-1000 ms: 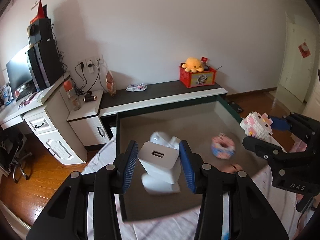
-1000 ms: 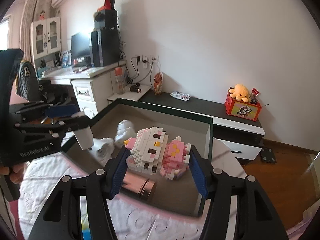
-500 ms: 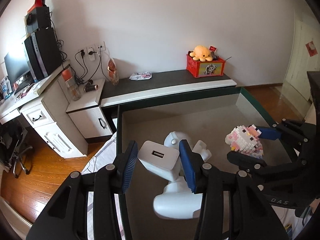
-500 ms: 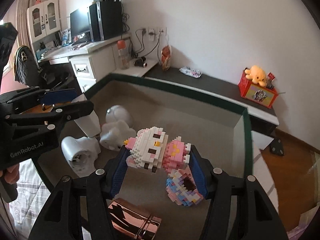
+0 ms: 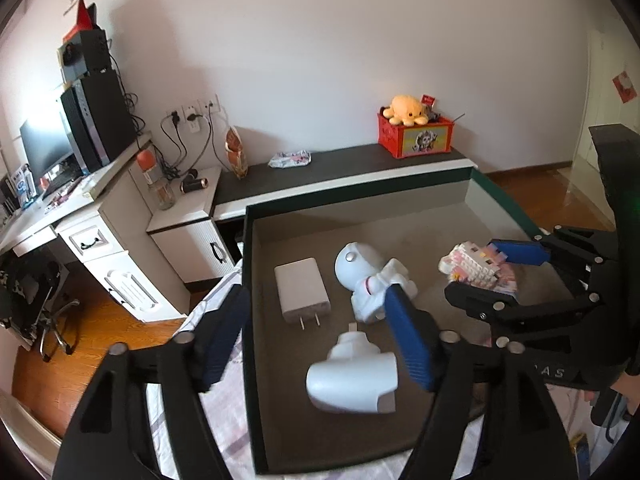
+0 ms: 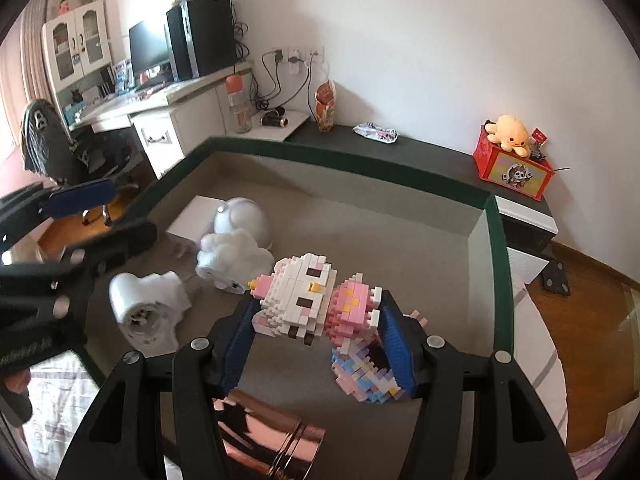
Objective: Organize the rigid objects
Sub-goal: 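Carry the charger and block figure into the pink box and open both tools, then withdraw both tools from the box back over the bed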
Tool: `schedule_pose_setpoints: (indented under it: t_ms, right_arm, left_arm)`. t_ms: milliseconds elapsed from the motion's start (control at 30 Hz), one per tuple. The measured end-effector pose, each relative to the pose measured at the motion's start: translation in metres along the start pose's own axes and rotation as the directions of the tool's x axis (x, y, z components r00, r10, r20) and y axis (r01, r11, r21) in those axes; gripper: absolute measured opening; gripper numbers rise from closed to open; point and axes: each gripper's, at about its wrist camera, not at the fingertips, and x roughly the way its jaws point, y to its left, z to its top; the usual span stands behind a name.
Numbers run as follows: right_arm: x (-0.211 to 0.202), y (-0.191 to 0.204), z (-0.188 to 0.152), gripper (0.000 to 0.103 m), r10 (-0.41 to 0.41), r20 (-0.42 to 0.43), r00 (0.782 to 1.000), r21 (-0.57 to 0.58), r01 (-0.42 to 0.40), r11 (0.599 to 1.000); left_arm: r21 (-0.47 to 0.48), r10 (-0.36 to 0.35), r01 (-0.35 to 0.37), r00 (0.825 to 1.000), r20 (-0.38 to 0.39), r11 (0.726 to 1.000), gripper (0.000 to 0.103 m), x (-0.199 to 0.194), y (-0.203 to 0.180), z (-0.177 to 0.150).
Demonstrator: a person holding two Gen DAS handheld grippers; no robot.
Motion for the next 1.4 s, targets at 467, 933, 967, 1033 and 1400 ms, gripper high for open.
schedule_pose_setpoints:
  t_ms: [467,933,967,1033,1400]
  right_arm:
    - [-0.147,0.036,-0.041,0.09,-0.077,0.277,0.958,0.038,0.069,0.997]
    - [-0.281,0.091,-0.145,0.103,-0.217,0.514,0.83,0.098,0.195,0.976]
    - [-0.289,0.095,-0.155,0.103,-0.227,0.528,0.818,0.108,0.2,0.974]
    - [-0.299,0.101,-0.166,0.103,-0.235,0.536,0.811,0.114,0.206,0.972]
    - [-0.331,0.116,-0.206,0.103,-0.256,0.524,0.812,0.134,0.218,0.967]
  left_arm:
    - [-0.039,0.079,-0.072,0.971,0.226,0.997,0.103,-0.156,-0.012,-0.039]
    - [-0.137,0.159,-0.114,0.91,0.383,0.984,0.103,-0.301,-0.035,-0.125]
    - [-0.145,0.164,-0.116,0.905,0.391,0.983,0.103,-0.307,-0.035,-0.13]
    - [-0.143,0.156,-0.107,0.904,0.397,0.984,0.103,-0.318,-0.036,-0.14]
    - [-0.117,0.167,-0.131,0.904,0.393,0.984,0.103,-0.35,-0.04,-0.17]
